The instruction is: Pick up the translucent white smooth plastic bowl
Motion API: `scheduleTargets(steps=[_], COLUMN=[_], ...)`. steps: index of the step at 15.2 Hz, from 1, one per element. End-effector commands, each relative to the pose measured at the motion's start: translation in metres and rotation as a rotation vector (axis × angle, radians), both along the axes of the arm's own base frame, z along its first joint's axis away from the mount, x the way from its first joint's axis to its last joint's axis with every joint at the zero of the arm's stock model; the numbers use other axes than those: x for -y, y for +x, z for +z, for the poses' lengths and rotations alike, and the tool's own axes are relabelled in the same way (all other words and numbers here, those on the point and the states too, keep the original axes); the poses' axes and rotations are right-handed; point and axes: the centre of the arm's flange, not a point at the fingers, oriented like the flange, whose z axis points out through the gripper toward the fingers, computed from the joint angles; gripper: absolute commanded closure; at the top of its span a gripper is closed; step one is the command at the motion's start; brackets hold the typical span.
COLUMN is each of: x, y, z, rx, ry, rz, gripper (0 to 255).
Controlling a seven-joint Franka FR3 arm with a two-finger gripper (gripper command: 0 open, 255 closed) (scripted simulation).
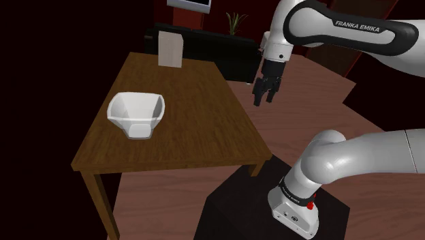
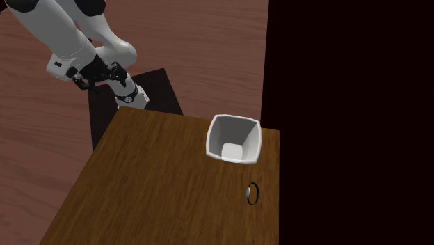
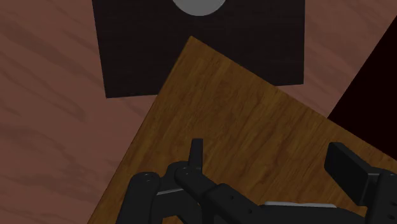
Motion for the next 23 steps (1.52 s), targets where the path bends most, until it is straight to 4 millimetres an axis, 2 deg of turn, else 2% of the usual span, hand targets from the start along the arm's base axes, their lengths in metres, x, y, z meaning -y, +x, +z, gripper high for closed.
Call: scheduleTargets(steps=[1, 23], x=[0.0, -0.156], y=[0.0, 0.227], z=[0.0, -0.036], rx=[0.0, -0.018], ry=[0.0, 0.122], rz=[0.0, -0.126], gripper=[0, 0])
